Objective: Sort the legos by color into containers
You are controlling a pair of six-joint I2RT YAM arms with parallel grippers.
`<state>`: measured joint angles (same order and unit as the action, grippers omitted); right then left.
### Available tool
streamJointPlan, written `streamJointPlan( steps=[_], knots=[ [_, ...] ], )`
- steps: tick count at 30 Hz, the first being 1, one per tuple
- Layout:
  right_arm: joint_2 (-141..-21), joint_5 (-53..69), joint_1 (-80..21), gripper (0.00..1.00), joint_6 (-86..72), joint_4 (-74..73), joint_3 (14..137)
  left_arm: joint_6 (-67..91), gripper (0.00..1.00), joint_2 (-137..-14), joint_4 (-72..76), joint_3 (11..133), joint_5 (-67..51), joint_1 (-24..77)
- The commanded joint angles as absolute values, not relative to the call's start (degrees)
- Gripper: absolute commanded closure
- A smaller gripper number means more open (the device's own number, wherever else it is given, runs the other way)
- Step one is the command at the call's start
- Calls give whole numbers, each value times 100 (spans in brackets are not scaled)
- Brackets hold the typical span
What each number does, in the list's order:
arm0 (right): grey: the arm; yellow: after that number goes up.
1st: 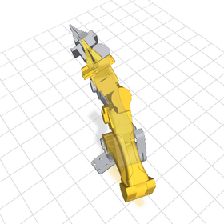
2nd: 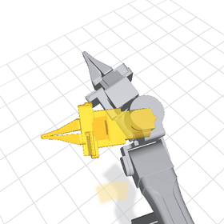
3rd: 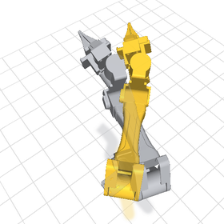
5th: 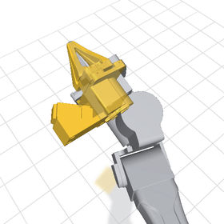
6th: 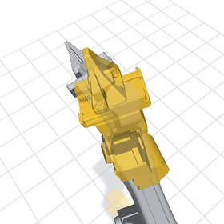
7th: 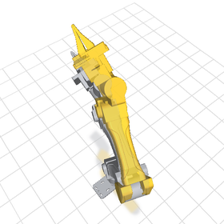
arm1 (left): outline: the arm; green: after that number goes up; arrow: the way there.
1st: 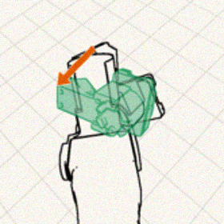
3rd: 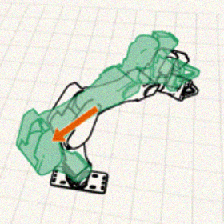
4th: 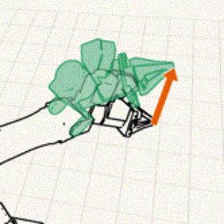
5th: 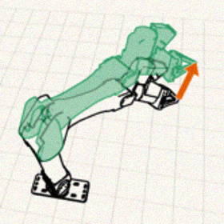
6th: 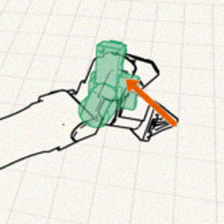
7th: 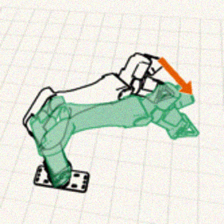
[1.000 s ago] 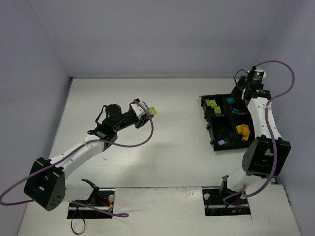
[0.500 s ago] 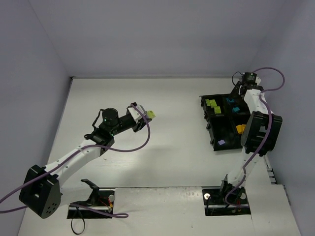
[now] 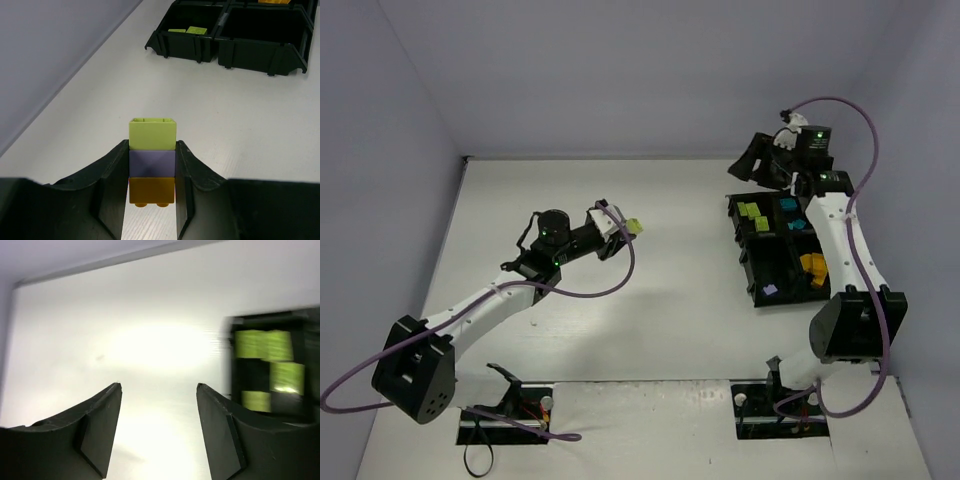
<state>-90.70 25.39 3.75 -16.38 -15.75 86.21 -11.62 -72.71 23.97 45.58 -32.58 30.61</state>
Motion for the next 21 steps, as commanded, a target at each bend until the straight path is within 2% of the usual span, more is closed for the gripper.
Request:
streamJointPlan(
  steps=[1, 7, 11, 21],
  knots=[
    [-8754, 4138, -278, 41, -1590, -1328, 8386, -1301, 100, -7277, 3015, 5062, -3463, 3155],
    [-8578, 4965, -1281, 39, -1880, -889, 8130, -1345, 100, -7427, 3024, 5299, -3454, 3269],
    [-8613, 4966, -1817, 37, -1977, -739, 8086, -1424, 100, -7453, 2953, 5414, -3393, 3383],
    [-8745, 5054, -2153, 37, -2039, -554, 7998, -1468, 100, -7488, 2883, 5519, -3305, 3489]
  ],
)
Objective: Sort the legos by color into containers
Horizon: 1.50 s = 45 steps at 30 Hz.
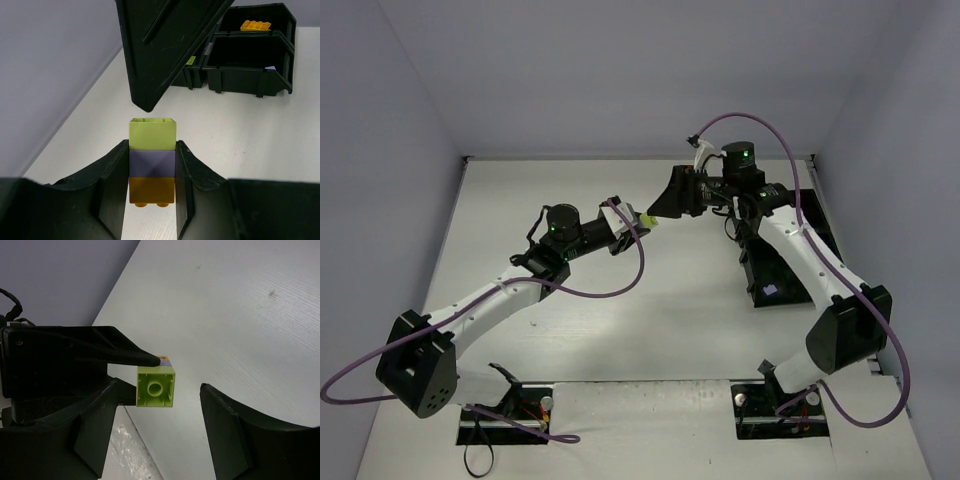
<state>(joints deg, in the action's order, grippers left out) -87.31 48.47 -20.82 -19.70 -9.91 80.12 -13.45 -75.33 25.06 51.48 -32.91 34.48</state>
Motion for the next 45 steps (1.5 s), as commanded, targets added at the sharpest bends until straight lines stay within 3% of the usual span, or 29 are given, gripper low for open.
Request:
streamJointPlan(
  steps=[1, 9, 12, 15, 18, 20, 21, 22, 25, 28, 36, 45],
  knots=[
    [-8745, 5045, -2179, 37, -2048, -545, 7981, -1476, 100, -7488, 2883, 5528, -3296, 3498],
    [-8815, 4940, -2382, 42, -2021, -527, 7910, -1485, 100, -7436, 2839, 5563, -3287, 3498],
    [-8833, 4913, -2434, 48, -2013, -510, 7866, -1485, 100, -7418, 2830, 5563, -3305, 3498],
    [-8816, 4852, -2435, 62, -2013, -483, 7849, -1485, 100, -7418, 2786, 5555, -3322, 3498],
    [-8780, 4790, -2443, 91, -1995, -475, 7857, -1494, 100, -7409, 2716, 5537, -3322, 3498],
    [-8745, 4755, -2435, 97, -1986, -483, 7875, -1503, 98, -7383, 2681, 5502, -3313, 3498],
    [-8728, 4746, -2435, 98, -1986, -475, 7875, -1520, 82, -7365, 2646, 5450, -3305, 3498],
    [-8728, 4755, -2435, 99, -1995, -475, 7875, -1529, 75, -7357, 2637, 5414, -3287, 3498],
    [-8719, 4799, -2435, 100, -2013, -483, 7884, -1643, 59, -7295, 2514, 5309, -3208, 3498],
    [-8701, 4816, -2435, 100, -2030, -475, 7875, -1740, 51, -7269, 2417, 5230, -3103, 3498],
    [-8649, 4878, -2435, 100, -2057, -483, 7831, -1846, 51, -7339, 2417, 5194, -2971, 3498],
    [-8569, 4869, -2435, 100, -2057, -483, 7655, -1802, 66, -7515, 2698, 5335, -2997, 3498]
  ],
)
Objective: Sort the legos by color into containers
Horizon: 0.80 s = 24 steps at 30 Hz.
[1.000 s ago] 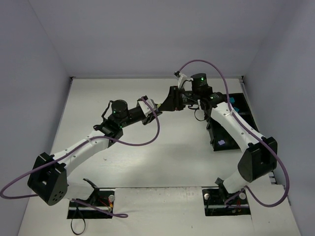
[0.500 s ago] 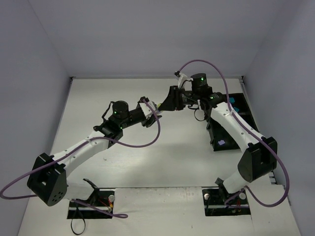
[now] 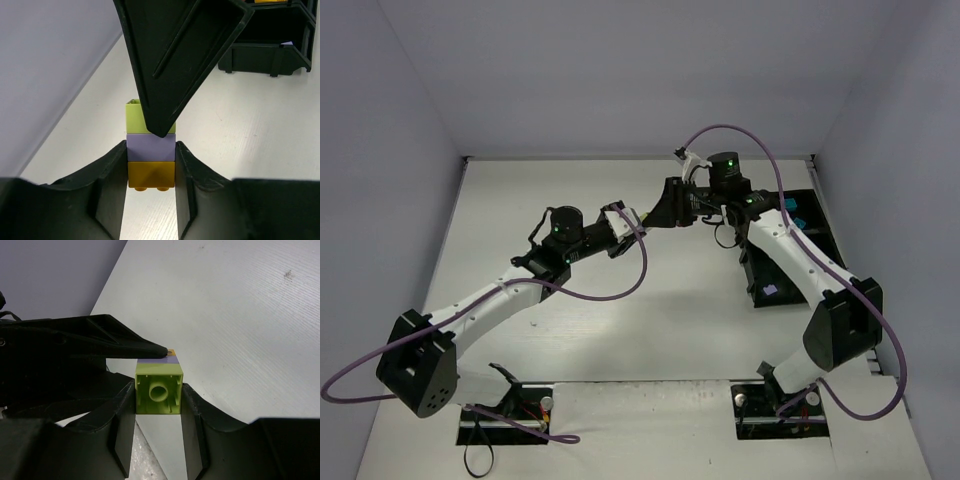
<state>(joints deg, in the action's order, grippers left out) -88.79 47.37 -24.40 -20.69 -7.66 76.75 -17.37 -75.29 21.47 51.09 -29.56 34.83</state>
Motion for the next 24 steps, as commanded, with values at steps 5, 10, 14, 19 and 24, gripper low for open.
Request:
streamJointPlan(
  steps=[5, 10, 14, 19, 24],
  knots=[
    [-8604, 4869, -2435, 100, -2057, -483, 7708, -1793, 96, -7559, 2690, 5318, -3032, 3498],
    [-8622, 4913, -2303, 100, -2048, -510, 7805, -1828, 100, -7506, 2654, 5133, -2901, 3498],
    [-8596, 4957, -1813, 99, -1934, -589, 7813, -1898, 100, -7479, 2558, 4896, -2743, 3463],
    [-8604, 4966, -1030, 96, -1583, -817, 7796, -1740, 100, -7550, 2707, 4615, -2707, 3375],
    [-8736, 3977, -440, 91, -1310, -1107, 7945, -1696, 100, -7427, 2733, 4579, -2689, 3357]
  ],
)
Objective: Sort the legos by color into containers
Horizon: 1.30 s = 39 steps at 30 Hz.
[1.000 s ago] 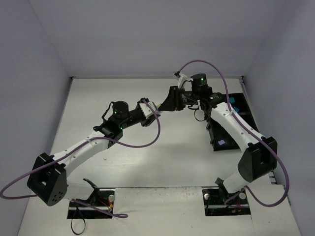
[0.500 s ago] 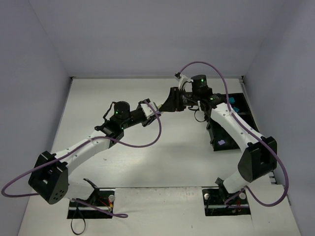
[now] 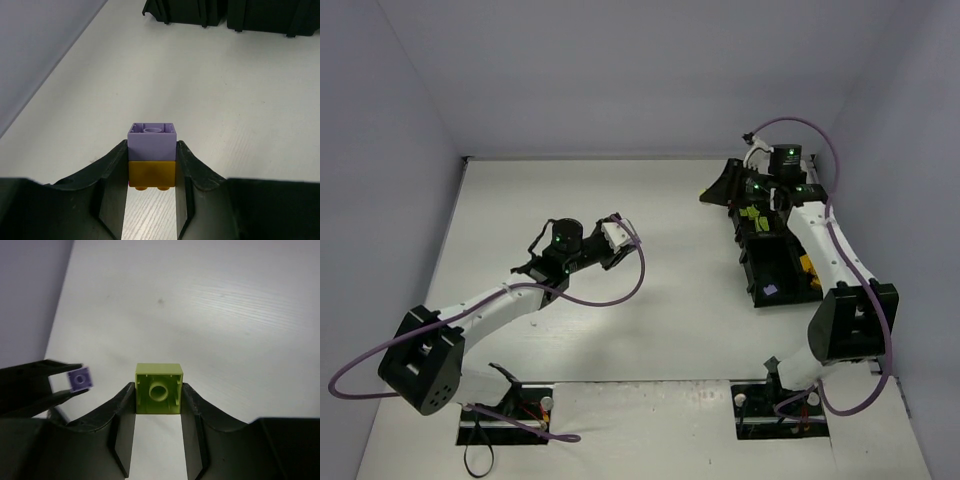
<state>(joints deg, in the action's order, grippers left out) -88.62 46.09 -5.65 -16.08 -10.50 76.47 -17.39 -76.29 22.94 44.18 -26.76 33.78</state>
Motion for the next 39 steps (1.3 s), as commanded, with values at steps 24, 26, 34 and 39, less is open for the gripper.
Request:
streamJointPlan(
  steps=[24, 26, 34, 39],
  knots=[
    [-10039, 859, 176, 32, -1750, -1697, 9000, -1485, 100, -7048, 2751, 4799, -2865, 3393],
    [-9810, 1711, 106, 34, -1679, -1635, 8939, -1512, 100, -7084, 2777, 4851, -2918, 3401],
    [-8992, 4359, -676, 34, -1520, -1424, 8526, -1626, 100, -7365, 2892, 5220, -3014, 3393],
    [-8772, 4947, -1274, 28, -1512, -1231, 8455, -1643, 100, -7488, 2883, 5475, -3102, 3401]
  ],
)
